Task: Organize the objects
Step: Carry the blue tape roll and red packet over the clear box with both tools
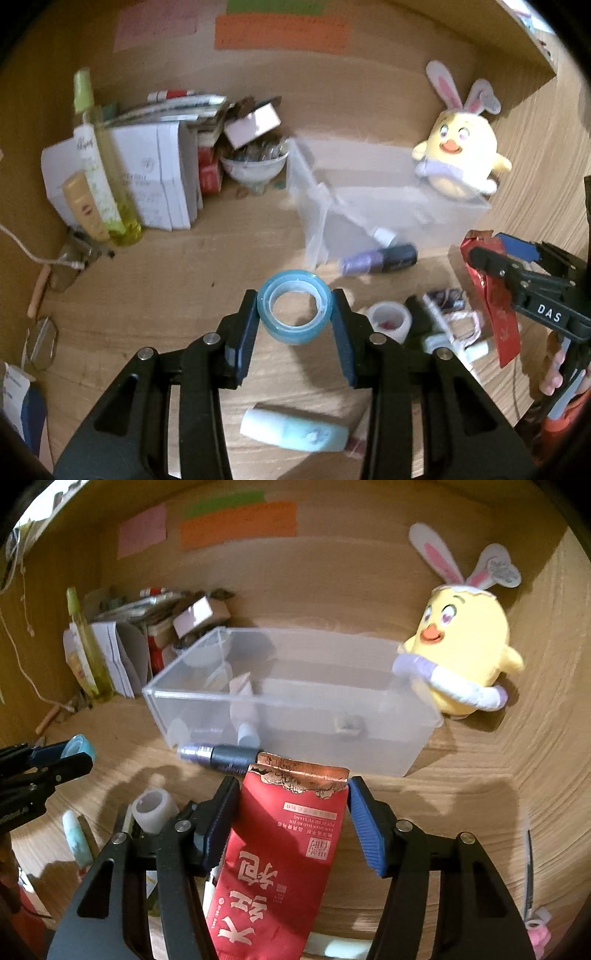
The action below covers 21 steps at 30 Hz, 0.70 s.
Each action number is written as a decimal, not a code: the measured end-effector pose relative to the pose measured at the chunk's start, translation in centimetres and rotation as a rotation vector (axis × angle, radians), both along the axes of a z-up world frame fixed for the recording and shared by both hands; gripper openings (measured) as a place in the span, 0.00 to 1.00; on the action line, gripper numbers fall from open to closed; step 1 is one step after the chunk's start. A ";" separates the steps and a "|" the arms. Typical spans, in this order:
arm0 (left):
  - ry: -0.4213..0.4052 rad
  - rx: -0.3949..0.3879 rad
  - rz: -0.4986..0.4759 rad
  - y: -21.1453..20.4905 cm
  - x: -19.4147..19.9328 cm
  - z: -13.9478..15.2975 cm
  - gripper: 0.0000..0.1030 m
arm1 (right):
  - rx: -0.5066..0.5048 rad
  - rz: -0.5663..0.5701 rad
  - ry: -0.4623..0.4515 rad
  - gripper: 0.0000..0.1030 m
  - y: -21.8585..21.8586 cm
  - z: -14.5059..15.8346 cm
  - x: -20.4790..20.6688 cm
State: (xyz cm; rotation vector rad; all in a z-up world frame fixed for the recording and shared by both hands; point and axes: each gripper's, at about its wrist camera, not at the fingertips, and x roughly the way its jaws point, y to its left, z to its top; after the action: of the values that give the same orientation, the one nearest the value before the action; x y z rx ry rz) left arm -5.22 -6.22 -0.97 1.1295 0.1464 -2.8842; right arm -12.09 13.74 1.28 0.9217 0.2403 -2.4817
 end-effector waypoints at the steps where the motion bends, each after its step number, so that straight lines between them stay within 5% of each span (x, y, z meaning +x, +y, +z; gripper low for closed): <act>1: 0.013 -0.002 0.000 0.2 -0.2 0.4 0.37 | -0.009 -0.002 0.007 0.55 0.3 0.4 0.0; 21: 0.129 -0.001 -0.036 3.3 -4.4 5.9 0.37 | -0.064 -0.035 0.135 0.55 2.9 5.2 -3.2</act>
State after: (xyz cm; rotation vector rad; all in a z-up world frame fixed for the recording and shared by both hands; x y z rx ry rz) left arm -9.60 -2.94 4.91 0.9562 0.1298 -2.9883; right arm -15.31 16.65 6.44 0.7394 0.1900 -2.5716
